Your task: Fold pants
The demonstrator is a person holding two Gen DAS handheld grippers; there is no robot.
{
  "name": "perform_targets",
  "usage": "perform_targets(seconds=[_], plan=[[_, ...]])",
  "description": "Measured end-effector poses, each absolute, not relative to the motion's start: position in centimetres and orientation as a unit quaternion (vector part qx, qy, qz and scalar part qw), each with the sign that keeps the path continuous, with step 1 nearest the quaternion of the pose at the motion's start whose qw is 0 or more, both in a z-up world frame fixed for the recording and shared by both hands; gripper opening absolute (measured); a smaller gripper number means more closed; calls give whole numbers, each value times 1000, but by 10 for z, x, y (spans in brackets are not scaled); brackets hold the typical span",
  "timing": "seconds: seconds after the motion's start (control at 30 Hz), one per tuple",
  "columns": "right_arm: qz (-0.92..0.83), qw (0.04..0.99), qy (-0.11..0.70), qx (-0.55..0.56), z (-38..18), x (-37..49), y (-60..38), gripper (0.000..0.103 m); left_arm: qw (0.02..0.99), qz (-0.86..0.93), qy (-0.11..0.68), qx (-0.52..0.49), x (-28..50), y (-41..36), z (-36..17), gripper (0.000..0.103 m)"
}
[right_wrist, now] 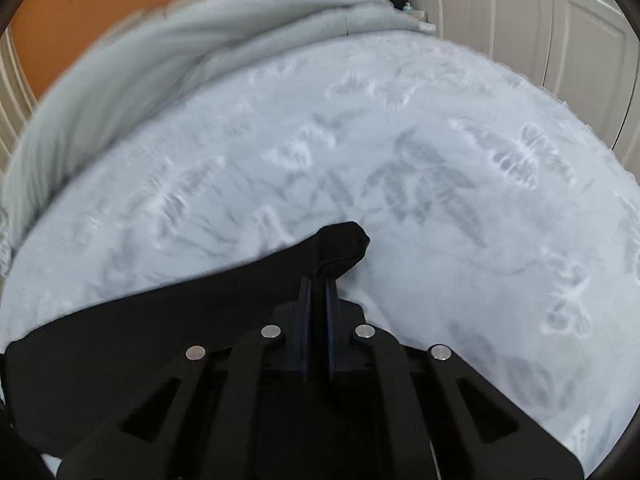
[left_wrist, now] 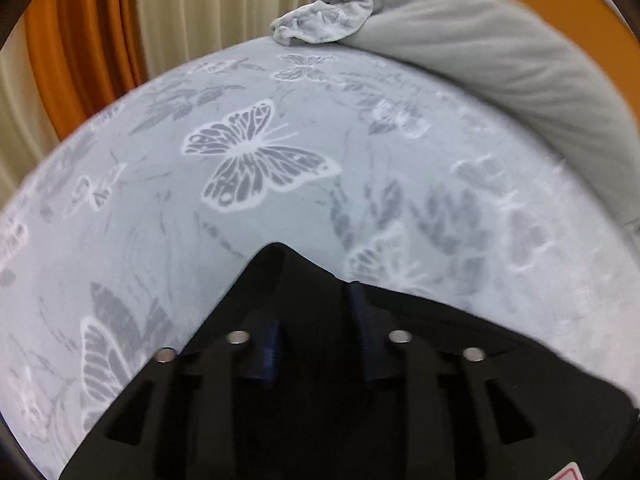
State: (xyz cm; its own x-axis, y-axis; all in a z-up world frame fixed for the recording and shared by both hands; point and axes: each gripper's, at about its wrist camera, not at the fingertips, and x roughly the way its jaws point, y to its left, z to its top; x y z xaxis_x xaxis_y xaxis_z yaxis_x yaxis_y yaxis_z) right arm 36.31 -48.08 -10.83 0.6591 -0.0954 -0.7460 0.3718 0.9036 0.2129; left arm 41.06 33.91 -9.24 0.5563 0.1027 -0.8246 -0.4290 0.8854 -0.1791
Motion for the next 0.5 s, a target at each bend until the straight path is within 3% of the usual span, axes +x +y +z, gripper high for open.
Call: perform_targets(seconds=[0.1, 0.33, 0.5], plan=[[-115, 909, 361, 174, -77, 334, -474, 5, 877, 134, 418, -195, 384, 337, -63, 13], [-64, 948, 281, 138, 17, 212, -456, 5, 901, 61, 372, -215, 285, 336, 21, 10], [-52, 951, 284, 112, 22, 117, -459, 5, 897, 34, 387, -212, 184, 337, 27, 10]])
